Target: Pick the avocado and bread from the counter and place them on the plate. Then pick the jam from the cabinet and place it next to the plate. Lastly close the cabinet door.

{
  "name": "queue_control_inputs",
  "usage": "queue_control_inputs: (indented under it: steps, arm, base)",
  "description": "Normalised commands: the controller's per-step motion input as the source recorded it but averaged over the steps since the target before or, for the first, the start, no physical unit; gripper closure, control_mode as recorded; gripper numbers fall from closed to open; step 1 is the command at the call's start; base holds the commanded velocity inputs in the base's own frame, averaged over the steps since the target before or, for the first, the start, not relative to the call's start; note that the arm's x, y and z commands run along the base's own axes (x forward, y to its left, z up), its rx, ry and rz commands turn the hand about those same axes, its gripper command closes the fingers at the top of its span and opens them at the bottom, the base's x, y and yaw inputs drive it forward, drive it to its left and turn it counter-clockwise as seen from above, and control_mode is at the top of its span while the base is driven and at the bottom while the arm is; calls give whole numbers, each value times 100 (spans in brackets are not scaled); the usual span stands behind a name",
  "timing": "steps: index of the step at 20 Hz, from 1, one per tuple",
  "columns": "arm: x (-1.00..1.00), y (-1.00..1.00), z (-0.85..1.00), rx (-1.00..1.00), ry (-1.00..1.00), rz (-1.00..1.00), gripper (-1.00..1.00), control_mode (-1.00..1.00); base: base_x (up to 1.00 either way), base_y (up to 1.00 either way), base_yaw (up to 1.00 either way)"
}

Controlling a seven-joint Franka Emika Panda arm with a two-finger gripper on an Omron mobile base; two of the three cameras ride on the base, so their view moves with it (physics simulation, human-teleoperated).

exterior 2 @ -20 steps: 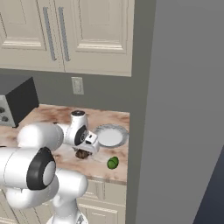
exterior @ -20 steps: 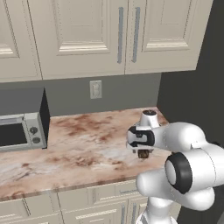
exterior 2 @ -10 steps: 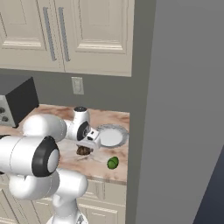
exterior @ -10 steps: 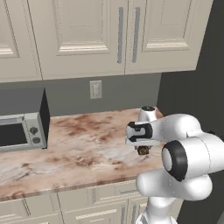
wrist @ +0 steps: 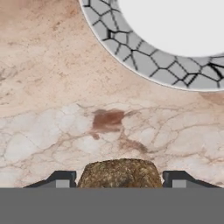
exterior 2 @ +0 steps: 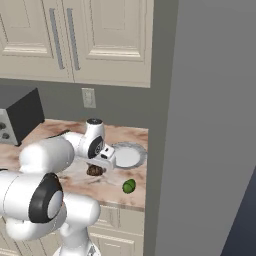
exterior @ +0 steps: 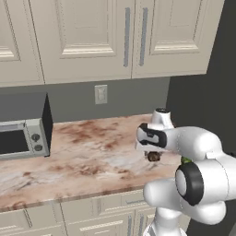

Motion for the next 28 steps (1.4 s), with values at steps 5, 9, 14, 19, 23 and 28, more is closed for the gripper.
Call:
queue_control_inputs:
  steps: [5,9,14,19,23,28]
  arm:
    - [-14,0,51,1,-13,-4,100,-100]
    - [5,0,40,-4,-8,-11,100,-100]
    - [12,0,30,-7,-9,-17,100,-100]
    - [21,-13,19,-3,-6,-20,100,-100]
    - [20,-31,24,0,-5,-19,100,-100]
    - [25,-36,20,0,-6,-15,100,-100]
  base:
    - [0,0,0]
    - [0,0,0]
    - [0,0,0]
    - [0,0,0]
    - [0,0,0]
    - [0,0,0]
